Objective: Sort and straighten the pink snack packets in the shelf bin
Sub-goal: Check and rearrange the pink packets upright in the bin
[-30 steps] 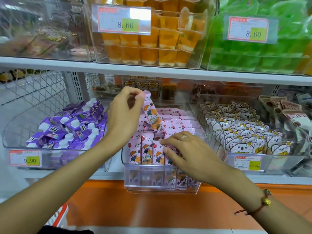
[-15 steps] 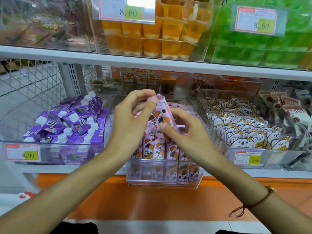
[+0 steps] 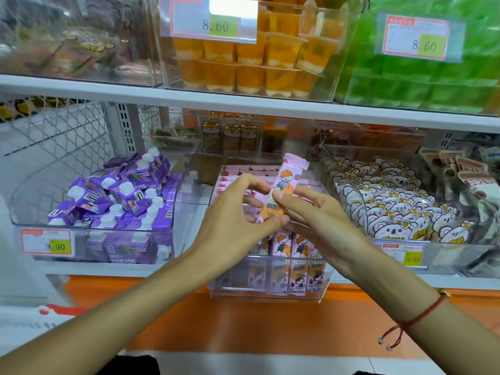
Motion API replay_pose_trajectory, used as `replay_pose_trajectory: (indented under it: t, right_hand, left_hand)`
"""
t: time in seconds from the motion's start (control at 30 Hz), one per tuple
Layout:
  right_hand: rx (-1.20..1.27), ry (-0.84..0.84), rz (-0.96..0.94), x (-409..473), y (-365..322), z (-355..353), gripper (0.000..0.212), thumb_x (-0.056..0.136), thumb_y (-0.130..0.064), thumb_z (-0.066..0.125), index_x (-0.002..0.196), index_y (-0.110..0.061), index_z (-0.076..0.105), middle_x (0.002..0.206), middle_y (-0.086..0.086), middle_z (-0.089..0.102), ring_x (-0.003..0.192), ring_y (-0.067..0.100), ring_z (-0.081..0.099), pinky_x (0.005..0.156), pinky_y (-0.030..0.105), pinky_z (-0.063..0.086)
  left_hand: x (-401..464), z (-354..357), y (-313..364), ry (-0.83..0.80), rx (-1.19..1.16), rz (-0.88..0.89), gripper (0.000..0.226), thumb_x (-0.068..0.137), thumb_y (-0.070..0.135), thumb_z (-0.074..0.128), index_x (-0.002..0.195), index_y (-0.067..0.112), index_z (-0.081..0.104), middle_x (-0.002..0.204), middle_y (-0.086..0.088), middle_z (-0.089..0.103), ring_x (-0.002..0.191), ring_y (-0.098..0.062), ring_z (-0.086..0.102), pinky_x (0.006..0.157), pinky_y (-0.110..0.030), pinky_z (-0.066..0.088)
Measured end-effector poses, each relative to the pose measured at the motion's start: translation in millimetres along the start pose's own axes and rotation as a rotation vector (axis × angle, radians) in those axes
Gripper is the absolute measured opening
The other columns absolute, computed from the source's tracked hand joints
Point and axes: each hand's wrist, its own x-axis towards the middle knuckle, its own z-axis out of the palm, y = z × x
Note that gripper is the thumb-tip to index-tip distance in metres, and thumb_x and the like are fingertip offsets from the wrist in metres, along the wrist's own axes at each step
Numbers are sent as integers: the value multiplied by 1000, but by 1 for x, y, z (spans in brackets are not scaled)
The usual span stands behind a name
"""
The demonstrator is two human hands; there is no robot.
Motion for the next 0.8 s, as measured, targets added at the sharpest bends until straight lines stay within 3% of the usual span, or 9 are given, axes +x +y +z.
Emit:
replay_pose_trajectory:
  t: [0.07, 0.17, 0.3, 0.43, 0.53, 0.7, 0.8]
  right_hand:
    - [24, -21, -22, 1, -1, -2, 20, 84, -20, 68, 102, -21, 60, 89, 0, 76, 84, 9, 71, 73, 17, 54]
    - [80, -91, -37, 3, -5, -7, 33, 91, -19, 58, 124, -14, 58, 116, -1, 70, 112, 13, 62, 98, 28, 47]
    - [126, -26, -97, 3, -8, -9, 27, 91, -11, 59, 118, -9, 61, 102, 1, 73, 92, 9, 68, 85, 22, 54]
    - [120, 81, -132, 2, -5, -5, 36, 83, -9, 69, 117, -4, 59, 107, 13, 70, 89, 15, 69, 80, 23, 57]
    - [80, 66, -161, 1, -4, -2, 33, 75, -13, 75, 105, -10, 61, 101, 7, 71, 92, 17, 70, 83, 26, 57]
    - [-138, 65, -160, 2, -4, -5, 15, 84, -22, 69, 98, -19, 63, 104, -2, 69, 91, 6, 67, 78, 21, 54]
    - [-160, 99, -109, 2, -3, -6, 22, 85, -26, 69, 103, -16, 63, 93, -3, 73, 79, 8, 69, 72, 20, 57]
  left_hand:
    - [2, -3, 1, -11, 14, 45, 33, 79, 34, 75, 102, 39, 52, 106, 32, 56, 93, 6, 57, 68, -12, 48]
    - [4, -6, 0, -34, 39, 41, 29, 87, 35, 66, 111, 41, 50, 113, 27, 61, 103, 7, 57, 85, -20, 50]
    - [2, -6, -1, -27, 44, 70, 24, 93, 34, 59, 115, 40, 52, 119, 23, 61, 114, 8, 53, 96, -31, 48]
    - [2, -4, 4, 80, 224, 203, 39, 80, 41, 72, 114, 39, 53, 113, 24, 57, 103, 1, 55, 80, -27, 50]
    - [4, -6, 3, 140, 217, 206, 36, 79, 31, 76, 108, 36, 57, 106, 23, 63, 97, 1, 60, 77, -28, 52]
    - [8, -7, 7, 19, -164, -92, 31, 78, 30, 75, 108, 29, 64, 101, 16, 69, 88, 3, 67, 73, -13, 54]
    - [10, -7, 10, -13, -337, -290, 21, 76, 39, 75, 93, 27, 71, 86, 13, 75, 79, 4, 69, 60, -10, 52]
